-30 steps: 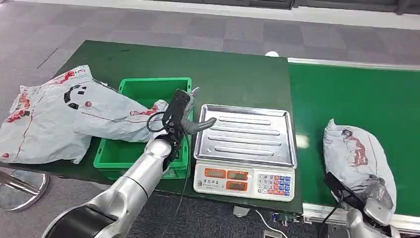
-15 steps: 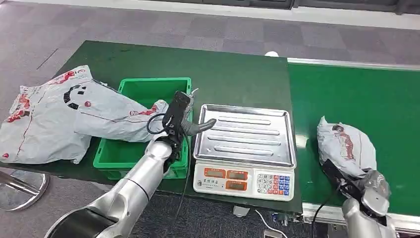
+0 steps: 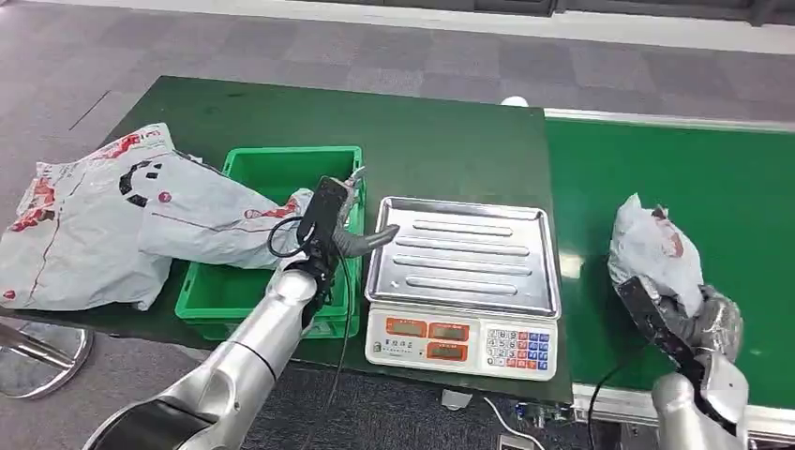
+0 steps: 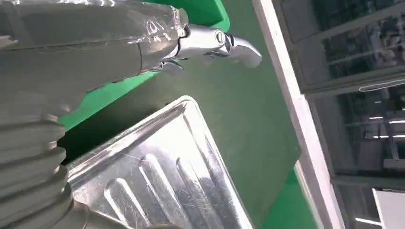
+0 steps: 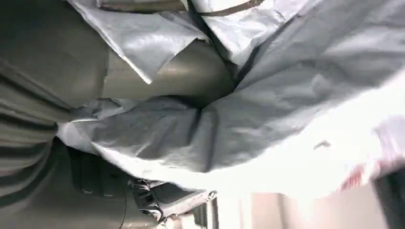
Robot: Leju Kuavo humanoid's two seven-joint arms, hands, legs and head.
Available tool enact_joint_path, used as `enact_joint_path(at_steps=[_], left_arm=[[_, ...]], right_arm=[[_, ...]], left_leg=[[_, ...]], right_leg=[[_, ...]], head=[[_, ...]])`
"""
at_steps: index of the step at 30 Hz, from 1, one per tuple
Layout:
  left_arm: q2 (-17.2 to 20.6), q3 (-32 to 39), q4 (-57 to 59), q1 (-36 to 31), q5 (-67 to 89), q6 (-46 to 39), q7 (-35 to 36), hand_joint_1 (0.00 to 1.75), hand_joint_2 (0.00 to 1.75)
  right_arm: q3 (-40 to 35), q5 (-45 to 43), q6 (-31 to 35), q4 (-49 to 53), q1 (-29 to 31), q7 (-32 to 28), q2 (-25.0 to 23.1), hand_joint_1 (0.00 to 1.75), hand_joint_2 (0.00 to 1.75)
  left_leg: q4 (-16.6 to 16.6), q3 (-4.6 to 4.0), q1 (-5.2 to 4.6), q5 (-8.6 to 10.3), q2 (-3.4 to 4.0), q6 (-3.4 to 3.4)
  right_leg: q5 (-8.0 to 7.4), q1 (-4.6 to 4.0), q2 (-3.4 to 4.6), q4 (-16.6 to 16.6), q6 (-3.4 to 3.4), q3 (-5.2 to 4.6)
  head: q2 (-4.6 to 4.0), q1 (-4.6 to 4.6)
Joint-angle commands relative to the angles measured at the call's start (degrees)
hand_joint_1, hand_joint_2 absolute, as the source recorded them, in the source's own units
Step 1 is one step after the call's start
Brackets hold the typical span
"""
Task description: Moved the parcel from conveyor to table for the left to box.
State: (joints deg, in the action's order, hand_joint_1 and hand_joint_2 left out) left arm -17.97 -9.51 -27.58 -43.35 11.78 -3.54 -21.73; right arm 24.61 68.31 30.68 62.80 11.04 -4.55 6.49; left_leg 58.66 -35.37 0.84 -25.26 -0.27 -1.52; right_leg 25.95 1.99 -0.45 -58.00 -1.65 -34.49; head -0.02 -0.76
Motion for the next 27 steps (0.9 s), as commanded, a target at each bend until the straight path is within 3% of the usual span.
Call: enact_joint_path(at_steps=[1, 7, 11, 14, 18, 21, 24, 27], left_arm=[[0.77, 2.53, 1.9, -2.39, 0.72, -0.45, -0.14, 0.0, 1.75], [0.83, 2.52, 2.05, -2.47, 0.69, -0.42, -0.14, 0.0, 1.75], [0.77, 2.41, 2.48, -3.03, 0.28, -0.46, -0.53, 0.0, 1.75], [0.33, 1.9, 2.44, -3.11, 0.28, -0.45, -0.75, 0.0, 1.75], [0.29, 1.03, 2.0, -2.98, -0.05, -0.98, -0.91, 0.0, 1.75], [0.65, 1.12, 2.27, -3.3, -0.67, -1.57, -1.62, 0.0, 1.75], [0.61, 0.92, 2.34, -3.39, -0.45, -1.95, -1.7, 0.0, 1.75], [0.32, 0.17, 3.26, -4.43, 0.15, -1.91, -1.32, 0.0, 1.75]], right_arm=[[-5.55, -10.88, 9.32, 15.32, -0.24, -7.57, -3.19, 1.75, 1.75], [-5.62, -11.04, 9.27, 14.96, -0.26, -7.57, -3.07, 1.75, 1.75], [-7.73, -20.27, 9.32, 16.66, 1.18, -14.89, -3.5, 1.75, 1.75], [-8.6, -21.07, 9.32, 17.79, 2.76, -18.62, -4.81, 1.75, 1.75], [-19.03, -22.17, 8.46, 16.9, 3.58, -17.61, -2.48, 1.75, 1.75], [-28.16, -13.92, 3.38, 14.73, 5.1, -13.39, -3.8, 1.75, 1.75], [-30.06, -11.27, 3.72, 13.75, 5.63, -11.88, -5.0, 1.75, 1.75], [-38.42, -5.48, -3.44, 8.87, 9.22, -10.06, -4.77, 1.75, 1.75]], left_leg=[[-0.06, 0.2, 0.01, -0.1, 0.37, 0.06], [-0.06, 0.18, 0.05, -0.06, 0.24, 0.07], [-0.07, 0.21, 0.04, -0.06, 0.26, 0.07], [0.02, 0.05, 0.0, -0.06, 0.31, 0.04], [-0.01, 0.06, 0.0, -0.05, 0.28, 0.04], [-0.03, 0.15, 0.04, -0.07, 0.45, 0.05], [-0.02, 0.1, 0.05, -0.05, 0.45, 0.01], [-0.05, 0.17, 0.08, -0.03, 0.42, 0.01]], right_leg=[[-0.01, -0.05, 0.37, 0.03, 0.25, 0.04], [-0.01, -0.08, 0.2, 0.09, 0.2, 0.11], [-0.01, -0.07, 0.22, 0.09, 0.24, 0.11], [-0.02, -0.02, 0.26, -0.03, 0.17, -0.06], [-0.03, -0.03, 0.28, -0.02, 0.16, -0.05], [-0.06, -0.07, 0.44, 0.02, 0.19, -0.02], [-0.07, -0.07, 0.44, -0.01, 0.15, -0.03], [-0.06, -0.11, 0.43, 0.02, 0.22, 0.0]], head=[[0.0, 0.0], [0.0, 0.0], [0.0, 0.0], [0.0, 0.0], [0.0, 0.0], [0.0, 0.0], [0.0, 0.0], [0.0, 0.0]])
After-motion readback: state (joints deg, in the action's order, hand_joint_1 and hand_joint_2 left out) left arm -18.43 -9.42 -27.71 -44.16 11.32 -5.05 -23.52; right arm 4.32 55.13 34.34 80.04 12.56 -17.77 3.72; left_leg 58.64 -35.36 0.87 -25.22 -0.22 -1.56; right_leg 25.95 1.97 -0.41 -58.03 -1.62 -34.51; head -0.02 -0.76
